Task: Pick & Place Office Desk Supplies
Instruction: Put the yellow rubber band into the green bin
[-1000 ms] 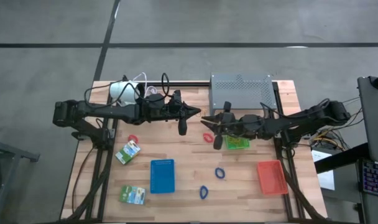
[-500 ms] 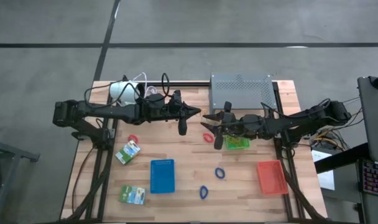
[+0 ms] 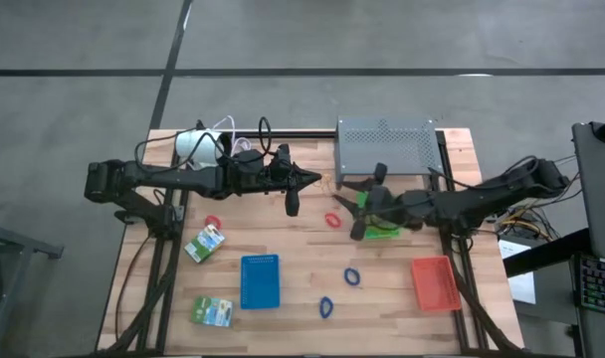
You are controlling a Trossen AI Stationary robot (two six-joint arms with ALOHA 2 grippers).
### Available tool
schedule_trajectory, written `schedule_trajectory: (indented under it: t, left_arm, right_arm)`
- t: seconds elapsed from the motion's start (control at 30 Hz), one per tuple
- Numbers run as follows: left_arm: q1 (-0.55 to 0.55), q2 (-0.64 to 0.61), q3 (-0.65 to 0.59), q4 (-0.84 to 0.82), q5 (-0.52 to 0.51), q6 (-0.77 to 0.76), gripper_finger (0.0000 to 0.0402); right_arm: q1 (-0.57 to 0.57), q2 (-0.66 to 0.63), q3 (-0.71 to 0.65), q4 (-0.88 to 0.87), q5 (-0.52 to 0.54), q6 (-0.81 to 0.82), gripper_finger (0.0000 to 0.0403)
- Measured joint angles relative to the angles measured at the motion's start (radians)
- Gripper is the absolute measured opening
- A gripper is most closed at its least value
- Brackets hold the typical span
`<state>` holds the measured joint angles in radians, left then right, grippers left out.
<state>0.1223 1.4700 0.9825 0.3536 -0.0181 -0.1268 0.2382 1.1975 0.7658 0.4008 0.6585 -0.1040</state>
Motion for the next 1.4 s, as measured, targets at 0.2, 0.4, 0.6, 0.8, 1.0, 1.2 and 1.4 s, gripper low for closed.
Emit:
schedule_trajectory:
  t: [0.2, 0.4, 0.6, 0.8, 1.0, 1.2, 1.4]
  left_arm:
    - [0.0, 0.0, 0.0, 0.0, 0.0, 0.0, 0.0003]
    - [0.0, 0.0, 0.0, -0.001, 0.0, 0.0, 0.0003]
    - [0.0, 0.0, 0.0, -0.01, 0.0, 0.0, 0.0003]
    - [0.0, 0.0, 0.0, -0.011, 0.0, 0.0, 0.0003]
    - [-0.001, 0.0, 0.0, -0.016, 0.0, -0.004, 0.0003]
    - [-0.001, 0.0, 0.0, -0.018, 0.0, -0.004, 0.0003]
    - [-0.001, 0.0, 0.0, -0.017, 0.0, -0.003, 0.0003]
  right_arm:
    - [0.004, -0.05, 0.002, -0.152, 0.042, 0.095, 0.0139]
    - [-0.027, 0.008, 0.003, -0.181, 0.033, 0.17, 0.0138]
    - [-0.036, 0.088, 0.02, -0.179, 0.021, 0.154, 0.0146]
    - [-0.074, 0.163, 0.058, -0.136, 0.046, 0.144, 0.015]
    - [-0.111, 0.233, 0.129, -0.129, 0.051, 0.127, 0.0151]
    - [-0.111, 0.26, 0.185, -0.155, 0.05, 0.063, 0.0132]
    - [-0.112, 0.249, 0.217, -0.271, 0.052, 0.082, 0.0082]
